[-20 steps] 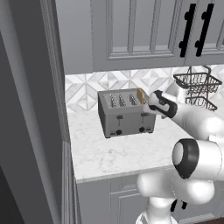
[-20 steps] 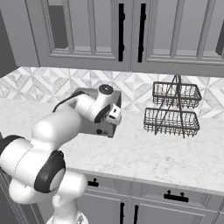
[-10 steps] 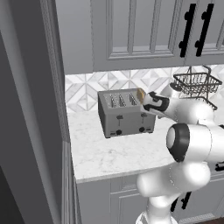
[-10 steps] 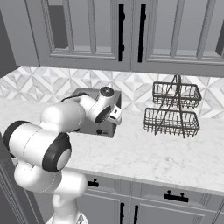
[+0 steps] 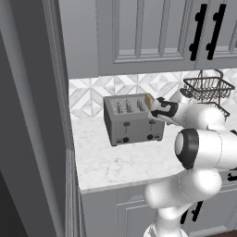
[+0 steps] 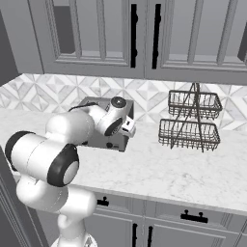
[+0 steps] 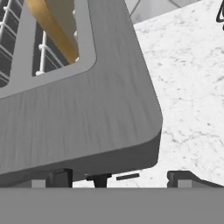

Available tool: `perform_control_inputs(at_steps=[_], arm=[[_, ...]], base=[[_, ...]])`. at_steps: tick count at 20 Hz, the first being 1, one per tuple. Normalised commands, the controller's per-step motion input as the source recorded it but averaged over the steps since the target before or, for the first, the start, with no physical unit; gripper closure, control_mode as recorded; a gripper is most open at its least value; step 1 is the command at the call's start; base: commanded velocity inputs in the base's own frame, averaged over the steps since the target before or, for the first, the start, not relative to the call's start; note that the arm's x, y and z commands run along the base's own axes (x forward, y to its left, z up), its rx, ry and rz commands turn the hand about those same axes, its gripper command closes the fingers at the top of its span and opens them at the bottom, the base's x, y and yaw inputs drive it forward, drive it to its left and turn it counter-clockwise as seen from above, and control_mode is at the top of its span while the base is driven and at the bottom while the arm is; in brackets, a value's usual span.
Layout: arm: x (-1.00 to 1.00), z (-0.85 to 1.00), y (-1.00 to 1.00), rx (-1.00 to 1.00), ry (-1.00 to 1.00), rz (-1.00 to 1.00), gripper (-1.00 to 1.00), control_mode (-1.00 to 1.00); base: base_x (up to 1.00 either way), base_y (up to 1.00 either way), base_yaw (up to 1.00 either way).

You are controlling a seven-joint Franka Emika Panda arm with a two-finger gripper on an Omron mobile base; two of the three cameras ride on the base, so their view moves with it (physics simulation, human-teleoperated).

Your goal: Start the toaster. Once the lever pops up, take the bread to the plate on the dining counter.

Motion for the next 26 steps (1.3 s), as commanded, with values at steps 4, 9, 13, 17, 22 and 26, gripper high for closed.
perform_control_inputs(at_steps=[4, 9, 13, 17, 22, 26], arm=[[-0.13, -0.68, 0.0, 0.0, -0.01, -0.02, -1.0, -1.0], [-0.22, -0.98, 0.02, 0.0, -0.01, -0.04, -1.0, -1.0], [-0.05, -1.0, 0.03, 0.0, -0.01, -0.04, -1.0, -1.0], [-0.41, -0.04, 0.01, 0.0, -0.11, -0.06, -1.0, -1.0], [-0.66, 1.0, 0.0, 0.0, -0.21, -0.04, -1.0, -1.0], [-0.28, 1.0, 0.0, -0.05, -0.14, 0.0, -1.0, -1.0]], base=[[0.0, 0.0, 0.0], [0.0, 0.0, 0.0], [0.0, 0.0, 0.0], [0.0, 0.0, 0.0], [0.0, 0.0, 0.0], [0.0, 0.0, 0.0]])
